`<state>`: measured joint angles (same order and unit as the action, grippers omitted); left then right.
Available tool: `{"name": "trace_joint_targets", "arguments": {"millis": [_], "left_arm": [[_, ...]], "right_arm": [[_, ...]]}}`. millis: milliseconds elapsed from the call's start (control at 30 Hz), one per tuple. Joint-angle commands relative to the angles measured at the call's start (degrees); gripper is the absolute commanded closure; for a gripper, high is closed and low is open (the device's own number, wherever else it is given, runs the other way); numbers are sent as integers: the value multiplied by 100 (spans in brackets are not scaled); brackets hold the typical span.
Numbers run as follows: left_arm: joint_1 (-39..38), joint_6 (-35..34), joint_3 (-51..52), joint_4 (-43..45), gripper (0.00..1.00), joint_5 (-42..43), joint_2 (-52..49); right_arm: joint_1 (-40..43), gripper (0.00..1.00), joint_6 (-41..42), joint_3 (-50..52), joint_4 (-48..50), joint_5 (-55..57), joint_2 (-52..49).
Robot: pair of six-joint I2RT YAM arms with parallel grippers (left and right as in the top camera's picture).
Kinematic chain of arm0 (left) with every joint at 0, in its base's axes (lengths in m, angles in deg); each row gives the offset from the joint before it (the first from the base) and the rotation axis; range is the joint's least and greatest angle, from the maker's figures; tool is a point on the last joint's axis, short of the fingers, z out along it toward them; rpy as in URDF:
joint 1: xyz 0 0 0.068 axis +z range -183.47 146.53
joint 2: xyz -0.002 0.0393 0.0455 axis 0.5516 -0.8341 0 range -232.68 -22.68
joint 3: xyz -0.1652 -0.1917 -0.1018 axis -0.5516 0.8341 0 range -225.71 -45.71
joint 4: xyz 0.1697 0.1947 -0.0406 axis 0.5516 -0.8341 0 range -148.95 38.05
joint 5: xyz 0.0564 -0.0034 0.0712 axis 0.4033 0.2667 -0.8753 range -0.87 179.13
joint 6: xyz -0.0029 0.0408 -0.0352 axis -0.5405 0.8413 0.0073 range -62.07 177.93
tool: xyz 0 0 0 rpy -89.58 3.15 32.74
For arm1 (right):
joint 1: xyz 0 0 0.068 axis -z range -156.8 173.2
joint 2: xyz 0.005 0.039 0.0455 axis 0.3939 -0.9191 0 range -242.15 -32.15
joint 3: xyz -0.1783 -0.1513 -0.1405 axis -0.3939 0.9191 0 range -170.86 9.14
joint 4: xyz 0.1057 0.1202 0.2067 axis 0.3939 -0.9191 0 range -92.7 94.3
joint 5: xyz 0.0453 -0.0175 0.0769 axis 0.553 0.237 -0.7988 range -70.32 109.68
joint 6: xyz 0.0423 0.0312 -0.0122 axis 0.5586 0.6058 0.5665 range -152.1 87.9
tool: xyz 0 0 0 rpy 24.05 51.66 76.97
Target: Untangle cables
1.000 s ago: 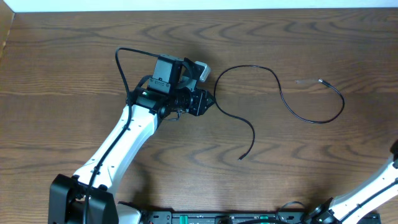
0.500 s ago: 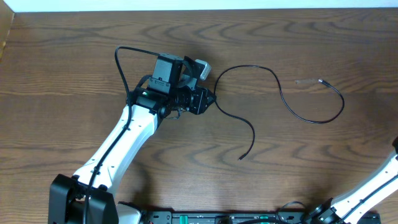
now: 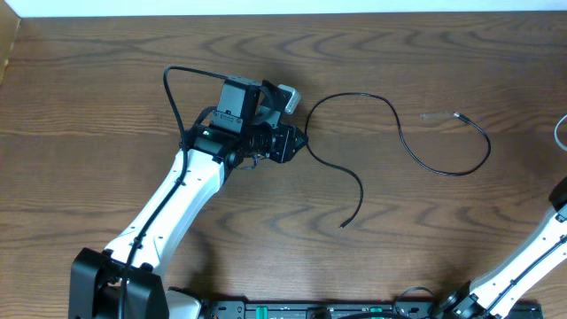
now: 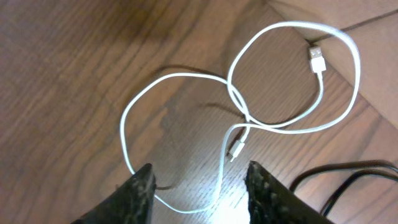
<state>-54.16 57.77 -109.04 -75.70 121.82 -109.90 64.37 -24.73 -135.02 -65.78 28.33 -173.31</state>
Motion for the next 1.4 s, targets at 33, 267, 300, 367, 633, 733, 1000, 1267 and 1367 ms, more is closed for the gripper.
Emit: {"name": "trace_joint_targets", "arguments": {"millis": [33,267,300,367,633,733,1000,1267,1367], "left_arm": [[-2,-2,13,7,60,33,76],[-2,-9,13,2,60,44,76],[0,-7,13,2,60,120,76],[0,-7,13,-15,60,162,76],[0,-7,13,-17,60,120,76],[4,-7,13,-17,60,66,76],[4,-824,13,-92,60,-1054,76],[4,-1410,11,-608,60,-1915,83],[4,-1410,11,-616,60,-2076,109]], "right_arm": [[24,39,275,-20,-173,264,-52],[-42,7,291,-20,-564,216,-46],[-68,1,341,-20,-619,151,-17],[-160,1,352,-20,-688,17,105],[-815,1,485,-20,-708,-476,892],[-1224,1,566,-20,-785,-553,1128],[-2520,1,-664,-20,-1209,-1596,1182],[-3803,1,-1650,-15,-1648,-2103,1182],[-4103,1,-1646,-15,-1685,-2055,1182]]}}
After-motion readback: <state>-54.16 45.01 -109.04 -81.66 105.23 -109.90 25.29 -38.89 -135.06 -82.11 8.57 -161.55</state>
